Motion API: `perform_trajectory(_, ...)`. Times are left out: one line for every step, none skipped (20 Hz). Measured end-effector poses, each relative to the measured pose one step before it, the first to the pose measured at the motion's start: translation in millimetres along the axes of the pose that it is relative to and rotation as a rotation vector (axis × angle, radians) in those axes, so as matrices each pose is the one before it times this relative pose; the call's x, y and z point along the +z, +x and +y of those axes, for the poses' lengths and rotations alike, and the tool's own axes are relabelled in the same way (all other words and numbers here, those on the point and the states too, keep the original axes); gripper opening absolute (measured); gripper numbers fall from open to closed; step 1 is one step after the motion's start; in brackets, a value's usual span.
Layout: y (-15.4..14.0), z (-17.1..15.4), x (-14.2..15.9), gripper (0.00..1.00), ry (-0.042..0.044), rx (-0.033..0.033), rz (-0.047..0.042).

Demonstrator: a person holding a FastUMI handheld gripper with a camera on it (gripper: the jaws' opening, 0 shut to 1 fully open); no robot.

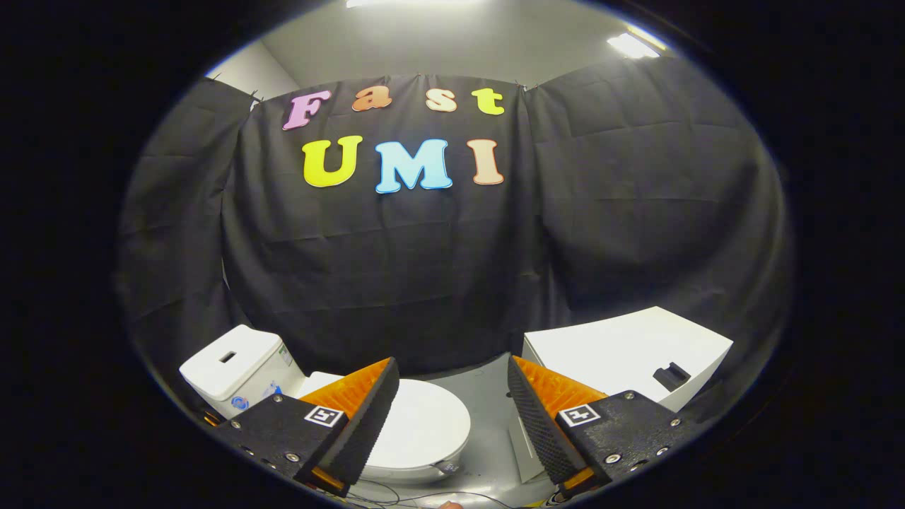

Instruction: Open the toilet lid.

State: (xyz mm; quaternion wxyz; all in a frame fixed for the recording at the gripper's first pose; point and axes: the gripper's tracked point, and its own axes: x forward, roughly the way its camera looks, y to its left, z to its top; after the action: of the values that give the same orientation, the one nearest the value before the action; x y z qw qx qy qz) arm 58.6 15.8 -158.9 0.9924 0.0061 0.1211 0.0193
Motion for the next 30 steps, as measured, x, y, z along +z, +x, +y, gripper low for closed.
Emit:
perform_trajectory(4.64,-1.90,-11.00,0.95,-0.00917,-0.00748,0.01677)
perform_trajectory(4.55,-0.14,-10.14,0.95,-0.00027,-0.00222,0.01718)
perform_trajectory(3.18,2.27,-10.58,0.95,0.00957,0.00964,0.01900)
perform_trajectory(4.02,5.05,-11.93,0.95,0.01405,0.01304,0.01990)
perform_trajectory(3.95,3.35,-9.72,0.95,0.01780,0.01091,0.01956)
perform_trajectory(3.67,1.52,-12.69,0.95,0.01496,0.00622,0.01774)
perform_trajectory(3.72,0.86,-10.58,0.95,0.00921,-0.00045,0.01255)
perform_trajectory(6.35,-0.21,-9.76,0.95,0.00177,-0.00068,0.00857)
perform_trajectory(4.83,-1.80,-10.60,0.95,0.00084,-0.00552,0.01406)
perform_trajectory(3.75,-4.19,-16.65,0.95,0.00435,-0.01044,0.02445)
perform_trajectory(3.44,-2.41,-13.20,0.95,0.01236,-0.00737,0.02767)
perform_trajectory(4.49,0.14,-12.59,0.95,0.01786,0.00363,0.02754)
perform_trajectory(2.53,0.49,-9.20,0.95,0.02543,0.00271,0.02661)
perform_trajectory(5.94,1.09,-8.82,0.95,0.02956,0.00331,0.02025)
perform_trajectory(3.99,0.91,-6.45,0.95,0.02791,0.00327,0.01684)
perform_trajectory(3.79,-0.21,-8.51,0.95,0.01973,0.00282,0.02039)
perform_trajectory(4.75,-1.39,-9.39,0.96,0.01098,-0.00448,0.02691)
perform_trajectory(5.10,-1.48,-10.99,0.96,0.00177,-0.00359,0.02829)
perform_trajectory(3.04,-1.86,-7.57,0.96,0.00482,-0.00545,0.01931)
perform_trajectory(2.50,-2.36,-6.53,0.96,0.01143,-0.00284,0.01562)
perform_trajectory(2.88,-0.33,-5.86,0.96,0.01947,0.00153,0.01674)
perform_trajectory(2.55,-0.62,-7.09,0.96,0.02534,0.00214,0.01422)
perform_trajectory(2.32,-1.83,-4.33,0.96,0.02672,-0.00073,0.01136)
perform_trajectory(2.36,-2.10,-5.88,0.96,0.02516,-0.00371,0.01037)
perform_trajectory(1.68,-3.12,-4.90,0.96,0.02835,-0.00502,0.01213)
perform_trajectory(1.96,-3.24,-5.05,0.96,0.03509,-0.00237,0.01015)
perform_trajectory(2.34,-1.85,-5.64,0.96,0.05122,0.00261,0.01659)
perform_trajectory(2.77,-0.33,-6.51,0.96,0.06294,0.01755,0.01545)
perform_trajectory(1.96,0.50,-4.66,0.96,0.06009,0.01357,0.01033)
perform_trajectory(3.92,-1.50,-5.38,0.96,0.04019,-0.00100,0.00886)
